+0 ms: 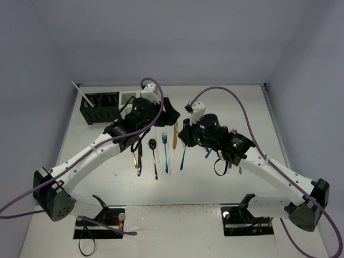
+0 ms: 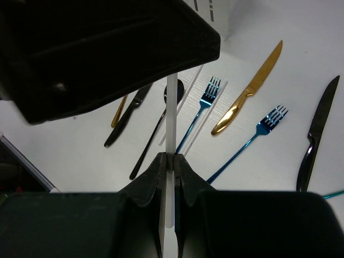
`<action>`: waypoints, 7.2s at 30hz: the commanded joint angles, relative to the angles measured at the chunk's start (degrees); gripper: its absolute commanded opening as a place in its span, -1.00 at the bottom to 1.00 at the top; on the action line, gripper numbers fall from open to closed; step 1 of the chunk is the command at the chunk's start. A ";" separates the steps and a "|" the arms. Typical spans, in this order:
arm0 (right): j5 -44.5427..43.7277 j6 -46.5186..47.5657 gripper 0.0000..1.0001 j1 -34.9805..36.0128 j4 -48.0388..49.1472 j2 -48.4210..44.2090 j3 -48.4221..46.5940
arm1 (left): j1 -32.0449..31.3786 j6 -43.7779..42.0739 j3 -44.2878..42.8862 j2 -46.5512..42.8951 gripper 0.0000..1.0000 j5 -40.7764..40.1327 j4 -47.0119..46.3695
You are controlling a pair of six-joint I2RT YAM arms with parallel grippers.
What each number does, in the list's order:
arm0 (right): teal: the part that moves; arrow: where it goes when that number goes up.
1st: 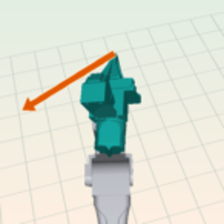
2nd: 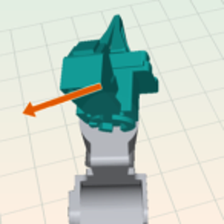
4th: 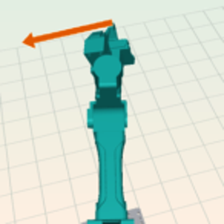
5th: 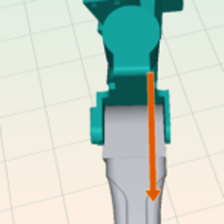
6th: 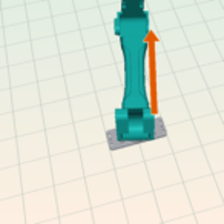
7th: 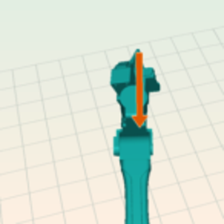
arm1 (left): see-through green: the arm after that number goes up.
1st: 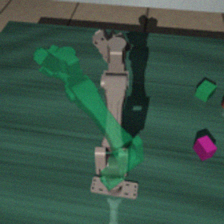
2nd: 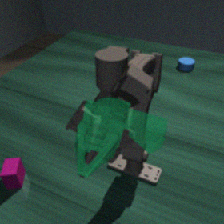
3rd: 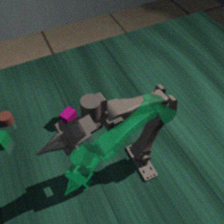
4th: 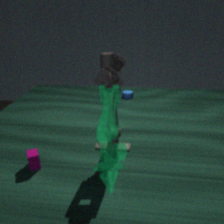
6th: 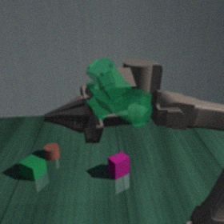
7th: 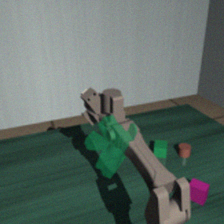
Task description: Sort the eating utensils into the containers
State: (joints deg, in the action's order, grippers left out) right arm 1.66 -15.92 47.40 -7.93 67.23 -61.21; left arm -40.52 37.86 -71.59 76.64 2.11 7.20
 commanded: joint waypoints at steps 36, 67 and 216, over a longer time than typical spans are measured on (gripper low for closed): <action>-10.80 -5.79 0.82 -9.96 2.75 -9.66 10.23 | 46.65 -15.09 -13.03 10.07 -0.99 -17.91 -16.84; -14.54 -16.28 0.60 -19.88 -7.36 -1.65 14.75 | 50.42 -9.96 -11.71 13.90 0.62 -7.27 -19.29; -4.52 -5.61 0.33 3.12 16.69 -5.53 16.64 | 48.43 -22.07 -27.44 28.22 -1.00 -17.83 -24.37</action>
State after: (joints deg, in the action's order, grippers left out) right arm -4.03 -19.75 50.65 5.17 62.18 -44.94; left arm 7.03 18.45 -92.05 102.18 -12.80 -9.41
